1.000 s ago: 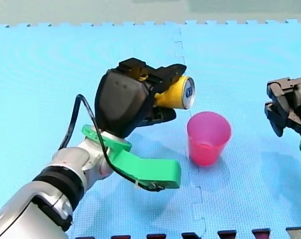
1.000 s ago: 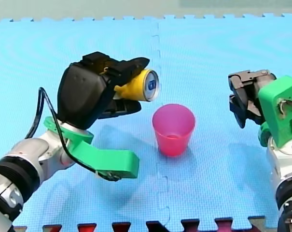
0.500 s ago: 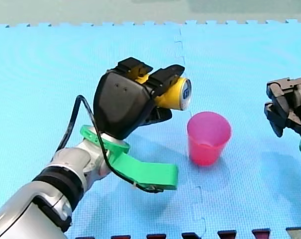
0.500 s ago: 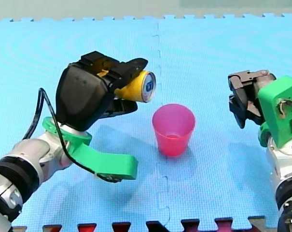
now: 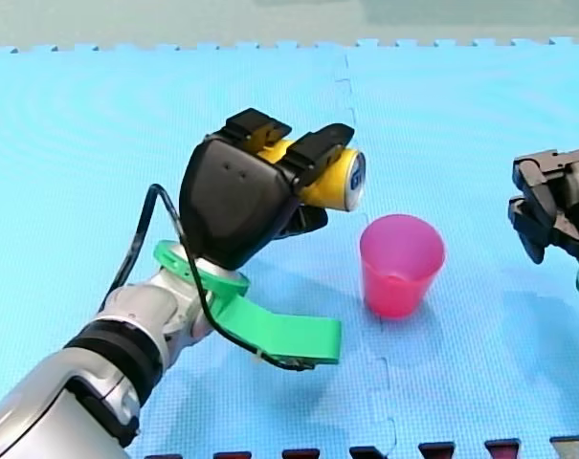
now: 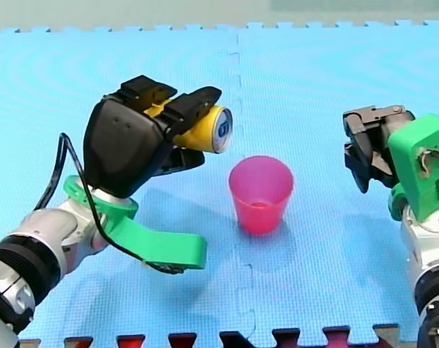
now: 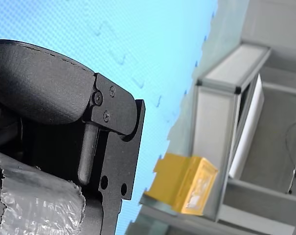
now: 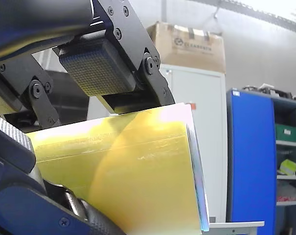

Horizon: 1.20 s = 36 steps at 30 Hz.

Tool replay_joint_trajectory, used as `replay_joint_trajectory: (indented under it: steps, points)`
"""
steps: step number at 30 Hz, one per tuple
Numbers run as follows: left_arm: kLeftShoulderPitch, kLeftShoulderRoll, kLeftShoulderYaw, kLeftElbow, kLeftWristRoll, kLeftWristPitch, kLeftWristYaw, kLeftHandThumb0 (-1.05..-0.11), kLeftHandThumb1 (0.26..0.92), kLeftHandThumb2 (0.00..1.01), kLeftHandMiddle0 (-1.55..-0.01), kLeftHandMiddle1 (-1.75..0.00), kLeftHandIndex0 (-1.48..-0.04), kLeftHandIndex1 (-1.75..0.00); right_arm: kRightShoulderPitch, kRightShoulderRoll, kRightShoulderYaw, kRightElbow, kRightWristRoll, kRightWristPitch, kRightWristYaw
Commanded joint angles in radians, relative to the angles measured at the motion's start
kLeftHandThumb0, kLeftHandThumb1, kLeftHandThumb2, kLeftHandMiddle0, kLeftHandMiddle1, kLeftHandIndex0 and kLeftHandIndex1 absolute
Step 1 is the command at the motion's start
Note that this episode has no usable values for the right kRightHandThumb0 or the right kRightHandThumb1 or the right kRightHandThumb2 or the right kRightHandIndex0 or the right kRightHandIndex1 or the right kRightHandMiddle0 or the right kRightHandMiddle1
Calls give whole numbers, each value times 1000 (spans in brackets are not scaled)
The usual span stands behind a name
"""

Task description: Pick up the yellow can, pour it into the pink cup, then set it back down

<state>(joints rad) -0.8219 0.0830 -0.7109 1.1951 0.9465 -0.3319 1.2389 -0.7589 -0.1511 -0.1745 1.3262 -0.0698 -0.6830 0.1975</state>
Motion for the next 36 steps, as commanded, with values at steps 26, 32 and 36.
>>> replay_joint_trajectory:
  steps: [26, 32, 36]
  points:
    - [82, -71, 235, 12, -283, -231, -92, -368, 824, 0, -1259, -98, -1185, -5, 3, -11, -9, -7, 16, 1, 12]
    - [91, -77, 266, 16, -313, -274, -132, -371, 823, 0, -1273, -73, -1189, -4, 3, -14, -10, -8, 19, 1, 15]
    - [104, -84, 303, 18, -355, -322, -181, -380, 821, 0, -1279, -57, -1188, -2, 3, -13, -9, -8, 19, 1, 14]
